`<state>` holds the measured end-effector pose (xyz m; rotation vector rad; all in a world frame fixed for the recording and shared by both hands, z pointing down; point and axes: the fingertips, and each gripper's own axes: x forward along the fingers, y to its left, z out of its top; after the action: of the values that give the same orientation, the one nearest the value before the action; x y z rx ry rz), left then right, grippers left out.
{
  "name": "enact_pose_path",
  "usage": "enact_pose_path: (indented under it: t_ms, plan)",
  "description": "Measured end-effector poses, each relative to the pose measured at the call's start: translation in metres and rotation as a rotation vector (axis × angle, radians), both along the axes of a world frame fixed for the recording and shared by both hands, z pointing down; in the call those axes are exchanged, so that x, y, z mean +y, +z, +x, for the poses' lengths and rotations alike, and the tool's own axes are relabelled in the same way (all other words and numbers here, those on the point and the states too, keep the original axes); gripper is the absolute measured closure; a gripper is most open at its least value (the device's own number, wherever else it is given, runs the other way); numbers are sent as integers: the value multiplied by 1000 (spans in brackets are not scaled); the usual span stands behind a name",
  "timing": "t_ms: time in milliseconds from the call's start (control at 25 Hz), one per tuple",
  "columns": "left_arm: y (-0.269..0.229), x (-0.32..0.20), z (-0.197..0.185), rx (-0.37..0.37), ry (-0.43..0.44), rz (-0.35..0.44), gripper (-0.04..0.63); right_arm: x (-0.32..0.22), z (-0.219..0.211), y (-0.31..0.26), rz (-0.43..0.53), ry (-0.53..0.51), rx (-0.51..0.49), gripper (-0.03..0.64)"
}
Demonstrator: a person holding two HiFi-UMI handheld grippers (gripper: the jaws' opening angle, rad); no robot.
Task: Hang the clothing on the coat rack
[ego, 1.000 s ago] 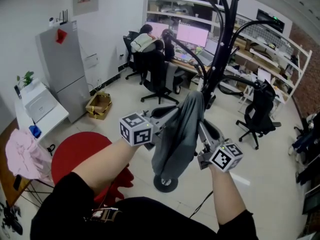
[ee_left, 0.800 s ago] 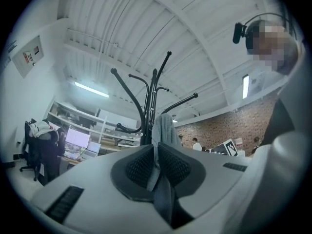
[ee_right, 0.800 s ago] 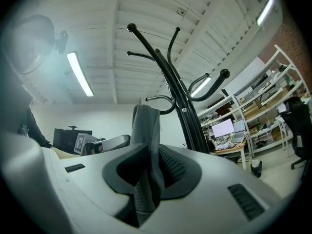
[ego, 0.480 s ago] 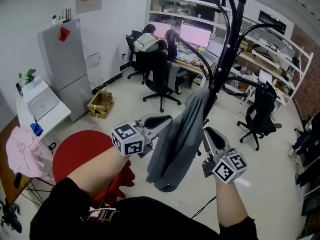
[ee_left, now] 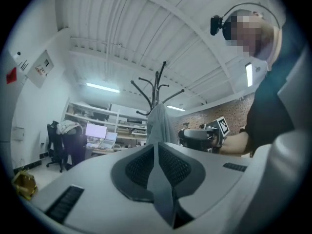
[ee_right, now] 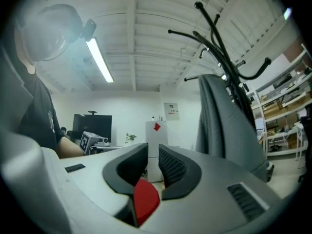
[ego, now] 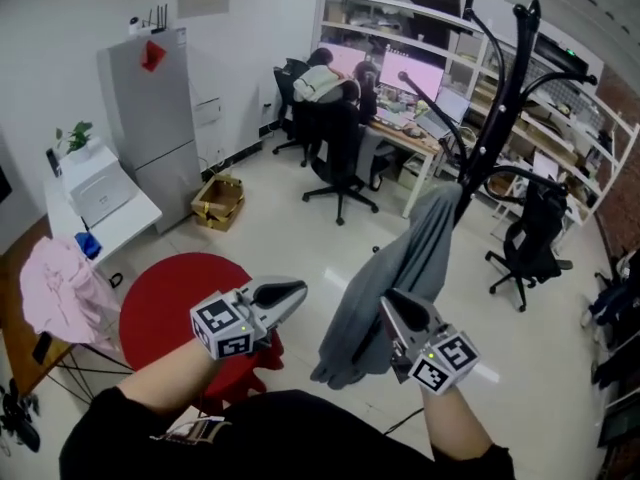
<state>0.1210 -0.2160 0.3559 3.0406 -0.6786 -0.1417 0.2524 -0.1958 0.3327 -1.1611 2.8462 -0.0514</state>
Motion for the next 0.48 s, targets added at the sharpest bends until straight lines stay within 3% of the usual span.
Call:
enact_pose_path:
  t_ms: [120, 320, 480]
  plan:
    - [44, 21, -48, -20, -53, -98, 584, 2, -48, 30, -48, -77, 10, 545]
    - [101, 49, -139, 13, -204, -221, 592, 4, -131, 81, -113, -199, -10, 557]
    - [127, 68, -206, 24, -307, -218, 595, 11, -202, 120, -168, -292, -5, 600]
